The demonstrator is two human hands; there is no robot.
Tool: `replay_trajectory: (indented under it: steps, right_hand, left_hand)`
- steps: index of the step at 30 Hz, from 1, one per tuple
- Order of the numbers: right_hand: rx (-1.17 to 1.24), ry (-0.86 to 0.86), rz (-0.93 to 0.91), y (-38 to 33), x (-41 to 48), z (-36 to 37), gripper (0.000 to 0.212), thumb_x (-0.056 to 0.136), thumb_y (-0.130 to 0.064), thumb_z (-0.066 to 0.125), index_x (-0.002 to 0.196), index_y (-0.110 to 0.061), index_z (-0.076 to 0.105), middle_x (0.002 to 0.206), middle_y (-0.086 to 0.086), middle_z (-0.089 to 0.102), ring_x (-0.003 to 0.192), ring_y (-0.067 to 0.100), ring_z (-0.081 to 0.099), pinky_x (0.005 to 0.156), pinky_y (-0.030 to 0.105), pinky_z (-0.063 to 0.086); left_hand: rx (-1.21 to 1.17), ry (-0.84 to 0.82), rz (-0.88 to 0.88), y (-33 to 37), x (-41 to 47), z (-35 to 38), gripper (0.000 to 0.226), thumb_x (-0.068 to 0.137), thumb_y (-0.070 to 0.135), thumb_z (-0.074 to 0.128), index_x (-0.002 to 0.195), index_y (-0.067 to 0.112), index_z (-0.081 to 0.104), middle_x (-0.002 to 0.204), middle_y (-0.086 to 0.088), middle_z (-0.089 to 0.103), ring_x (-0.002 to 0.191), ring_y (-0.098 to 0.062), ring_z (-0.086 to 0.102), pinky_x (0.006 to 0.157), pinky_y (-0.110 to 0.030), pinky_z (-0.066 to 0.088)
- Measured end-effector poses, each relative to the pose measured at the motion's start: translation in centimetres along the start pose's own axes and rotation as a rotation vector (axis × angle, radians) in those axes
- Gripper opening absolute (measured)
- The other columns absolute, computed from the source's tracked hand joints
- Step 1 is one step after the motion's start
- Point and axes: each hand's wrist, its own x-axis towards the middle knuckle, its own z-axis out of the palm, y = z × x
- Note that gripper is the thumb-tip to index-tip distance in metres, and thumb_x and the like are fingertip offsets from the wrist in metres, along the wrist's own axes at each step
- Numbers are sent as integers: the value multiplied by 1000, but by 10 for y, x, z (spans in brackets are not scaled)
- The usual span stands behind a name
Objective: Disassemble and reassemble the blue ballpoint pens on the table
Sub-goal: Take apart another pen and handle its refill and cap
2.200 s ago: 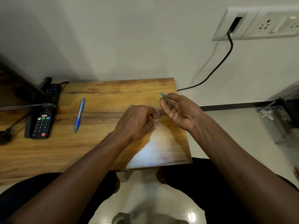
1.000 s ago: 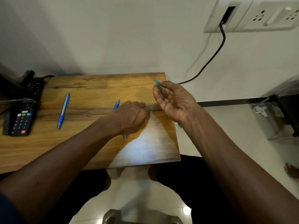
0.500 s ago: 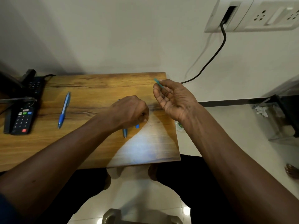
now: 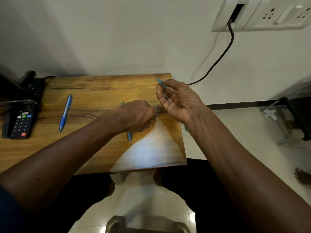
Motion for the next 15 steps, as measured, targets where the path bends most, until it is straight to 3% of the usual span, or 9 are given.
replay_trajectory:
  steps: [5, 10, 15]
  right_hand:
    - [-8, 13, -4, 2, 3, 2, 13, 90, 1, 69, 101, 4, 63, 76, 16, 68, 67, 19, 68, 60, 25, 61]
    - [-2, 11, -6, 2, 3, 3, 11, 91, 2, 68, 100, 4, 63, 77, 16, 67, 67, 19, 68, 63, 25, 62]
    - [11, 12, -16, 0, 0, 2, 18, 91, 1, 68, 109, 4, 62, 80, 16, 66, 68, 19, 68, 63, 25, 62]
  left_hand:
    - [7, -14, 38, -3, -1, 3, 16, 101, 24, 55, 86, 26, 50, 80, 10, 48, 78, -11, 50, 66, -23, 32]
    - [-44, -3, 53, -11, -1, 12, 7, 99, 21, 59, 92, 22, 60, 84, 9, 52, 78, -9, 53, 60, -14, 31]
    - [-132, 20, 29, -15, -4, 12, 8, 96, 17, 62, 98, 24, 64, 93, 8, 59, 83, -9, 56, 66, -19, 38]
